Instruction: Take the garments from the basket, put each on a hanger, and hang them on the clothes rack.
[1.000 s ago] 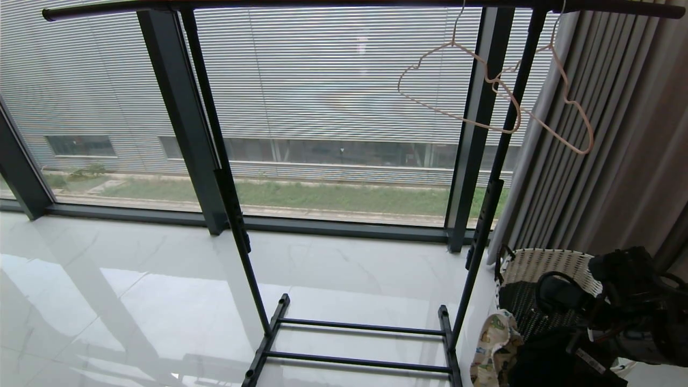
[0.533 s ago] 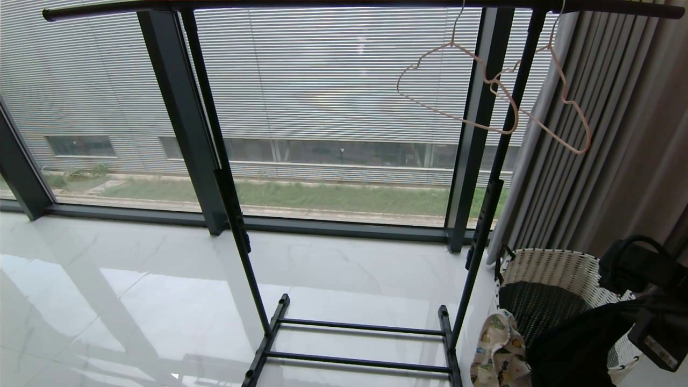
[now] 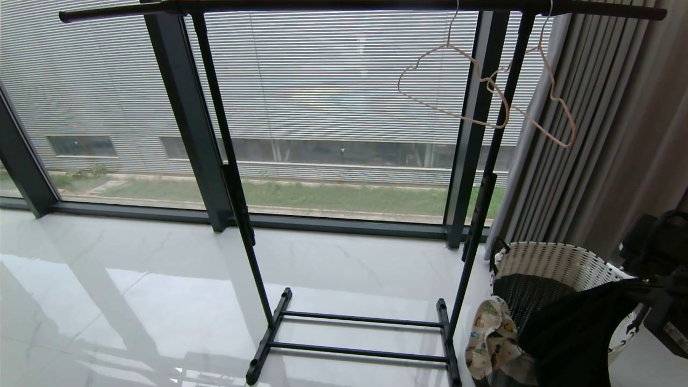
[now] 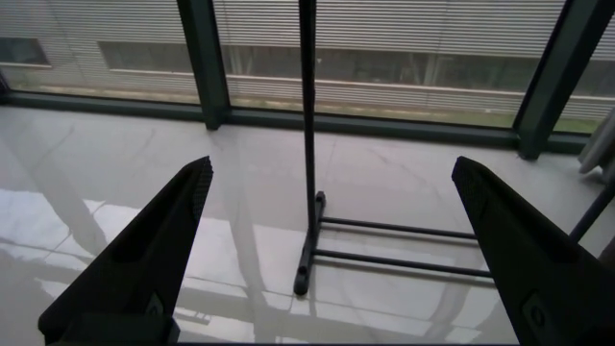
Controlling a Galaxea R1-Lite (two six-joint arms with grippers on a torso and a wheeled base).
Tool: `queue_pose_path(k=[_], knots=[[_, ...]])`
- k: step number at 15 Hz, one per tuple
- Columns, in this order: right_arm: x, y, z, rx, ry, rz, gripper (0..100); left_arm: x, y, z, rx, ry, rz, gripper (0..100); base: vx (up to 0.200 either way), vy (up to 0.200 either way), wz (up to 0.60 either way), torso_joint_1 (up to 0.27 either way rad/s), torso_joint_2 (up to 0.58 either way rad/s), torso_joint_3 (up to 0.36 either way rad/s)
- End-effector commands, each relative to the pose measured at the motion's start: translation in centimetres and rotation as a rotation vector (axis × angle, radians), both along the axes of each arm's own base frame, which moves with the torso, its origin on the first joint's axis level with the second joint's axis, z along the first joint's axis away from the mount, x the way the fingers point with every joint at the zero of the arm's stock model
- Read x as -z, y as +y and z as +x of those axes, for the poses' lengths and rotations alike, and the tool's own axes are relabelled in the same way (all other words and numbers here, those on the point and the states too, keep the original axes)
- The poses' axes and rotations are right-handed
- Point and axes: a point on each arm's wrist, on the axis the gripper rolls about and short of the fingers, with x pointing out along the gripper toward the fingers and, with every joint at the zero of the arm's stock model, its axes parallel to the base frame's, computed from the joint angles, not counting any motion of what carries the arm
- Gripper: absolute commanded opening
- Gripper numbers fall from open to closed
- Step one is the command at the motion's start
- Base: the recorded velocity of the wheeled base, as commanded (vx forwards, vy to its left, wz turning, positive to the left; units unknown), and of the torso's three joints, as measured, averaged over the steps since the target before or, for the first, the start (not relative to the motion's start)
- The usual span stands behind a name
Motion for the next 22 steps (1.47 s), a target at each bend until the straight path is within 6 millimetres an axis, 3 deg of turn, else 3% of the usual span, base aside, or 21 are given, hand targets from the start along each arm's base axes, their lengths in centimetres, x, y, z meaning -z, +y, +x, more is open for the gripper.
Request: queue_pose_path(k=[1, 4, 12, 14, 15, 17, 18, 19, 22], knots=[[-0.2, 0.7, 0.2, -0.038, -0.001, 0.001, 0, 0.0, 0.0, 0.0, 0.0, 0.0, -0.001, 100, -0.2, 0.0, 0.0, -0.002, 0.0, 0.002], [-0.2, 1.4, 0.4, -0.094, 0.015, 0.02, 0, 0.0, 0.0, 0.0, -0.002, -0.001, -0.027, 100, -0.2, 0.0, 0.0, 0.001, 0.0, 0.004], [-1.6, 4.6, 2.5, -0.303, 0.012, 0.147, 0, -0.3, 0.0, 0.0, 0.021, -0.018, 0.006, 100, 0.0, 0.0, 0.0, 0.0, 0.0, 0.0], [-1.9, 6.5, 2.9, -0.34, 0.009, 0.198, 0, -6.8, -0.4, 0.5, 0.273, -0.037, -0.116, 100, 0.0, 0.0, 0.0, 0.0, 0.0, 0.0], [-2.1, 7.6, 3.2, -0.356, 0.01, 0.226, 0, -10.9, -0.5, 2.8, 0.298, 0.003, -0.157, 100, 0.0, 0.0, 0.0, 0.0, 0.0, 0.0], [-2.4, 9.2, 3.8, -0.381, -0.008, 0.262, 0, -15.9, -1.3, 8.3, 0.329, 0.065, -0.17, 100, 0.0, 0.0, 0.0, 0.0, 0.0, 0.0], [-2.4, 9.2, 3.8, -0.381, -0.008, 0.262, 0, -15.9, -1.3, 8.3, 0.329, 0.065, -0.17, 100, 0.0, 0.0, 0.0, 0.0, 0.0, 0.0], [-2.8, 10.5, 5.0, -0.384, -0.024, 0.288, 0, -17.6, -3.5, 13.6, 0.451, 0.137, -0.196, 100, 0.0, 0.0, 0.0, 0.0, 0.0, 0.0], [-3.5, 12.0, 5.7, -0.387, -0.036, 0.344, 0, -15.8, -8.7, 18.0, 0.569, 0.258, -0.193, 100, 0.0, 0.0, 0.0, 0.0, 0.0, 0.0]])
